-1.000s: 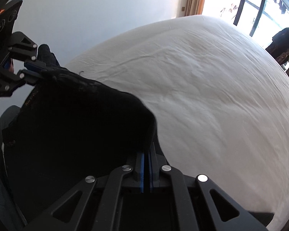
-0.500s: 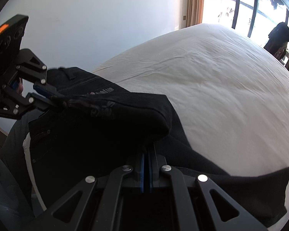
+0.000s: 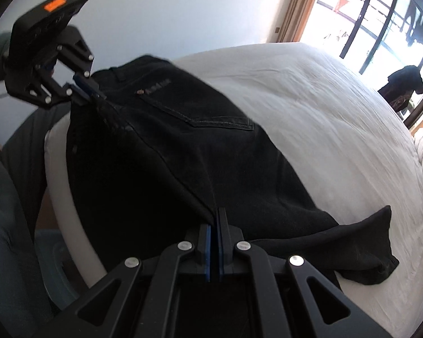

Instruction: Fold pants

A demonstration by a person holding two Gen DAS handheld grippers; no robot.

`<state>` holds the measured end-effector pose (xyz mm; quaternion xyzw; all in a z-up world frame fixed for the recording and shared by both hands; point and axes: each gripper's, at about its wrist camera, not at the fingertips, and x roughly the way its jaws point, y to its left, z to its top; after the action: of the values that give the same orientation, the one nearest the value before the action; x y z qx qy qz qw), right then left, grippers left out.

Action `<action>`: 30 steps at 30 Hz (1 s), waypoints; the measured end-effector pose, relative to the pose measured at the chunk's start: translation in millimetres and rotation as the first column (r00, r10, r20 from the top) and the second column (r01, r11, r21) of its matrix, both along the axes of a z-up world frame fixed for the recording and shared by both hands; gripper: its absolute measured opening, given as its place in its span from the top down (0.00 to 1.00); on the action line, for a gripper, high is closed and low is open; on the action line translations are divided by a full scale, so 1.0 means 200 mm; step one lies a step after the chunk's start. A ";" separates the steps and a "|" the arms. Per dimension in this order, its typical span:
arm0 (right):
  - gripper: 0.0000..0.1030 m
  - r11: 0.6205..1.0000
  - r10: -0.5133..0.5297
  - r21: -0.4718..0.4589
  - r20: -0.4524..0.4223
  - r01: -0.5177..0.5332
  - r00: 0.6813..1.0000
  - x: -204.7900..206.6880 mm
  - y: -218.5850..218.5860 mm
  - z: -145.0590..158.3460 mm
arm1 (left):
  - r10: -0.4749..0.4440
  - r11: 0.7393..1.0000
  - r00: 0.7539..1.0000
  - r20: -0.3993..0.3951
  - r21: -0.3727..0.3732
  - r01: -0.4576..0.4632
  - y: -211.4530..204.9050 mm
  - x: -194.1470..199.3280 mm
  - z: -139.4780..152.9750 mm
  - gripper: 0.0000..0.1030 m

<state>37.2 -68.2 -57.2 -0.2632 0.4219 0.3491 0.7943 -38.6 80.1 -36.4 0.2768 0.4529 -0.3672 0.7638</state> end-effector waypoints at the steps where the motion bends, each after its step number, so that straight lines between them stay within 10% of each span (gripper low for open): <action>1: 0.96 1.000 0.007 -0.015 0.002 -0.007 1.000 -0.04 0.01 -0.02 | -0.019 1.000 1.000 -0.002 0.013 0.019 -0.01 -0.03 -0.01 0.94; 30: 0.96 0.962 0.122 -0.251 0.042 -0.108 0.992 -0.56 0.18 -0.35 | -0.158 0.980 0.986 -0.052 0.115 0.163 -0.12 -0.16 -0.17 0.94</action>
<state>-74.8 -31.6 -127.8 -0.3942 0.4234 0.3315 0.7453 -71.0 56.4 -69.6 0.3495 0.4662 -0.4058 0.7041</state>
